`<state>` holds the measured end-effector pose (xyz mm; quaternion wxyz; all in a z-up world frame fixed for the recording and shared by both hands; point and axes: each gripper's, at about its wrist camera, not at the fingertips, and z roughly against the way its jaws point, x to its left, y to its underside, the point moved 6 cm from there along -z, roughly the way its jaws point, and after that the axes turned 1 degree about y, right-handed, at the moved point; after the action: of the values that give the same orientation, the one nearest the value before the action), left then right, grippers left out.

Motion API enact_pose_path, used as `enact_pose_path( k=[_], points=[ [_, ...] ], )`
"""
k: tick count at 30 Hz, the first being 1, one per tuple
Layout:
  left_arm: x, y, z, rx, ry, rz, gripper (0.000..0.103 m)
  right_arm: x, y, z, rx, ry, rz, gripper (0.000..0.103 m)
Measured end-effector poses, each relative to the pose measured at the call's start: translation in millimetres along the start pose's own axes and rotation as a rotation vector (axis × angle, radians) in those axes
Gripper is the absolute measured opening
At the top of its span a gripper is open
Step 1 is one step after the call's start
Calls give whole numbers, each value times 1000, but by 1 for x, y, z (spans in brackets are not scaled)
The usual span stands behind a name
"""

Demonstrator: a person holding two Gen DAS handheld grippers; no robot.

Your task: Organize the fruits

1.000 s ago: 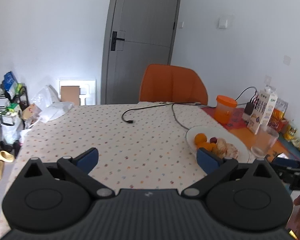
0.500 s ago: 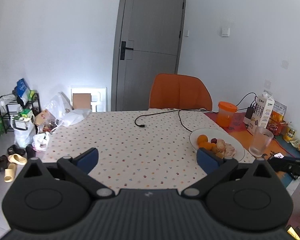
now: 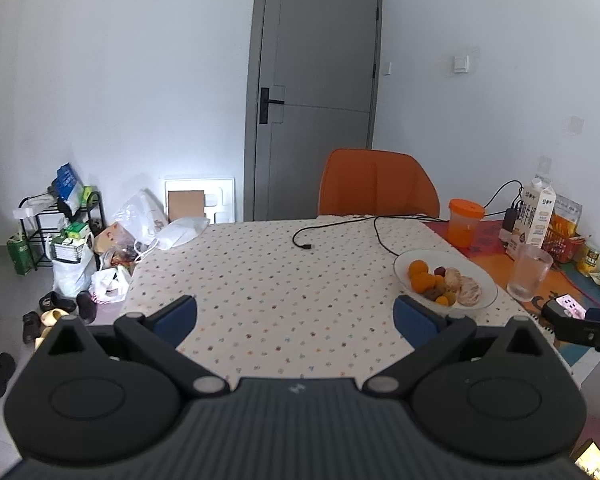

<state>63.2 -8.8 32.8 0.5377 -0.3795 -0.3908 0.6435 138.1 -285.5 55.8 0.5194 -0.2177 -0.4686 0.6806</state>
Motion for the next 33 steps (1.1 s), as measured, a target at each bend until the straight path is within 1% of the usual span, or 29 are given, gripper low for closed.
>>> enact_pose_path(
  k=[4,9,11,14,23,33],
  points=[
    [5,12,0,16,-14,-7,103,5,8,-3,25,-14,37,103],
    [8,18,-1,25,-14,-10,103,10,12,-8,44,-36,29,103],
    [9,20,-3,32,-29,-9,103,12,14,-8,49,-45,32,103],
    [10,22,-4,39,-13,3,103,16,14,-7,50,-53,43,103],
    [5,26,-6,46,-5,-17,103,17,14,-8,47,-45,50,103],
    [5,27,-6,45,-8,-17,103,13,14,-10,45,-28,43,103]
  ],
)
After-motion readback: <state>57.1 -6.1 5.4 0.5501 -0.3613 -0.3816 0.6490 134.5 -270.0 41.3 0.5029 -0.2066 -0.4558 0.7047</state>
